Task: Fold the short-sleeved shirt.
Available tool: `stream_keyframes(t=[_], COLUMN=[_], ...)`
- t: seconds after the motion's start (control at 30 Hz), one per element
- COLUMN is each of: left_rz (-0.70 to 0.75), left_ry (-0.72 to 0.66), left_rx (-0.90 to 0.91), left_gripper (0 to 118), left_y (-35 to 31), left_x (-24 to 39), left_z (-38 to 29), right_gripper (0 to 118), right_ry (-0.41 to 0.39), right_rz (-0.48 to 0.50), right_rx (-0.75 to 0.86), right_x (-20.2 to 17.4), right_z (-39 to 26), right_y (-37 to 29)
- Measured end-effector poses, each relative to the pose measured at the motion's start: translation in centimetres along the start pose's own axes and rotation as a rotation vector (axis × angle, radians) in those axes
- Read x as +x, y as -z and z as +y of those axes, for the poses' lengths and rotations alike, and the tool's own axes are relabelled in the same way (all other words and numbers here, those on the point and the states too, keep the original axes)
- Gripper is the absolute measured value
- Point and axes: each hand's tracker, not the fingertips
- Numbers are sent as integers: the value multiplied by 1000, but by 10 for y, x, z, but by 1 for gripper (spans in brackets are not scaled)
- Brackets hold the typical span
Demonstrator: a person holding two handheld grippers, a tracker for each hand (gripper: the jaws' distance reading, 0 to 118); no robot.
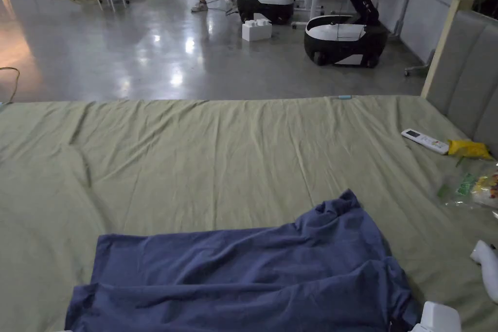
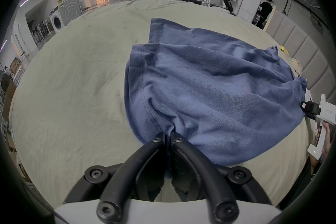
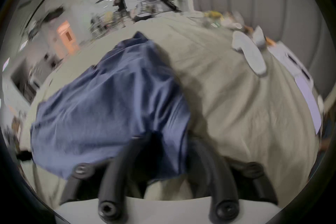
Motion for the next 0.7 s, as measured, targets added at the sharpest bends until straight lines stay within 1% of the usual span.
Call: stream_keyframes(t=[0.03,0.07,0.17,0.23,0.27,0.3,0.4,0.43,0.47,0.53,0.7], left_rz=[3,7,7,-17,-32,-15,33,45,-21,-46,-67], left_ry=[2,9,76,50,43,61,93,102,14,-11,-82], left_rx=[6,12,9,17,107,211,384,447,322,348,275], left_gripper=[6,6,5,4,4,4,4,4,4,4,4], left_y=[0,0,-5,-20,-35,-49,-91,-101,-104,-125,-159], left_x=[1,2,3,-2,-3,-3,-6,-11,-12,-17,-29], left_z=[-1,-2,2,11,13,16,31,33,23,15,-34], right_gripper=[12,11,10,10,10,10,10,10,10,10,10], right_ry=[-34,-62,-84,-125,-143,-151,-107,-113,-118,-121,-91], right_rz=[25,18,22,0,1,2,9,8,-2,-7,5], right_rx=[-25,-50,-26,56,96,117,163,172,193,198,140], right_x=[-2,-1,0,-6,-9,-12,-18,-19,-20,-19,1], right_z=[2,5,14,21,25,27,31,31,29,23,-11], right_y=[0,-1,-12,-31,-42,-50,-82,-91,-100,-115,-154])
